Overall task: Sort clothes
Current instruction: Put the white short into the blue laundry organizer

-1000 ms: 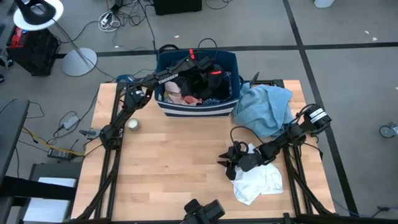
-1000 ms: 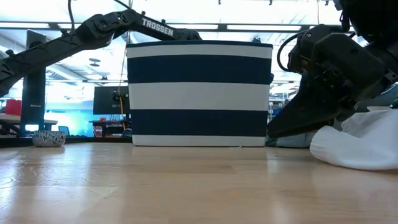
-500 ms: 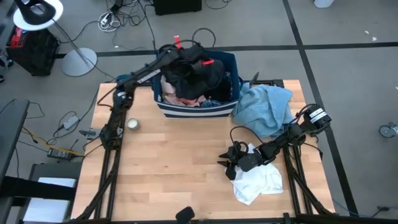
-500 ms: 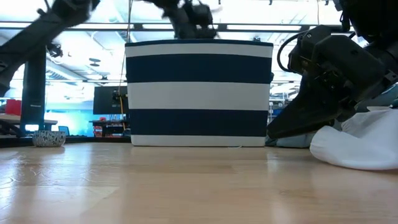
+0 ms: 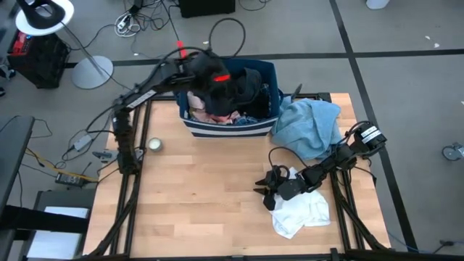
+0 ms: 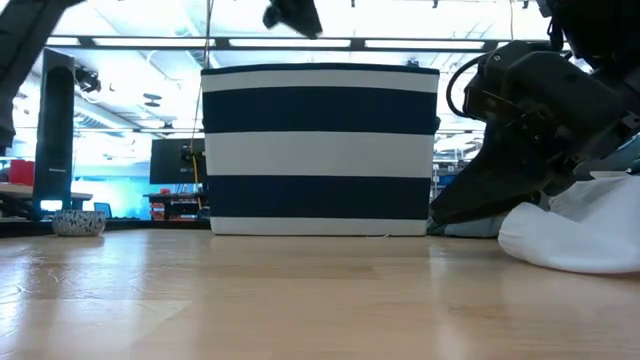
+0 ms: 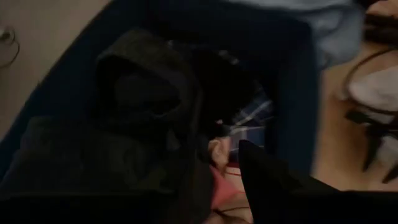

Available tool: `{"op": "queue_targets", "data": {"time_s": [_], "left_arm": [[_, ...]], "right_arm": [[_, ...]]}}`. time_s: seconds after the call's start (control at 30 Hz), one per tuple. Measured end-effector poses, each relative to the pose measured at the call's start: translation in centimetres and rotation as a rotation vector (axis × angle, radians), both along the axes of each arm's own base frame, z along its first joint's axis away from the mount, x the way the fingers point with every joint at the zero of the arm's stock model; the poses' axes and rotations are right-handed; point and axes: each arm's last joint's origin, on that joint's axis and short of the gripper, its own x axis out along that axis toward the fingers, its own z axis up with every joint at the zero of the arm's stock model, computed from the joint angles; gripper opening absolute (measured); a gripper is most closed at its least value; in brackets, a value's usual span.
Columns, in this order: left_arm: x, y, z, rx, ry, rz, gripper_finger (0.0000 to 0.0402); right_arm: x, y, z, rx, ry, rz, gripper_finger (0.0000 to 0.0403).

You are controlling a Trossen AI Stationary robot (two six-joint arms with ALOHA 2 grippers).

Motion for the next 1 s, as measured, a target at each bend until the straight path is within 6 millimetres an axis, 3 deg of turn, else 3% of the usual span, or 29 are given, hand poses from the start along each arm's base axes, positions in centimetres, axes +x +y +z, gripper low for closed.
{"op": "queue_targets", "data": {"time_s": [0.2,0.37,0.6,0.8,1.0], "left_arm": [[-2.6,-3.5,2.0,0.031,-0.118,-0.082,0.0127],[-6.0,-5.9,1.1,0.028,-0.256,-0.098,0.0127],[-11.5,-9.1,-3.1,0.003,-0.397,-0.116,0.0127],[-16.0,-10.8,-7.6,-0.032,-0.553,-0.157,0.0127],[-18.3,-11.8,-12.8,-0.093,-0.624,-0.17,0.0127]], "right_arm": [[-0.1,0.1,0.5,0.009,-0.016,0.006,0.0148],[-0.1,0.1,1.3,0.015,-0.039,0.012,0.0148],[-0.5,-0.1,2.7,0.02,-0.056,0.022,0.0148],[-2.1,-0.3,5.2,0.066,-0.042,0.034,0.0144],[-4.8,-0.6,8.0,0.108,-0.028,0.047,0.0123]]}}
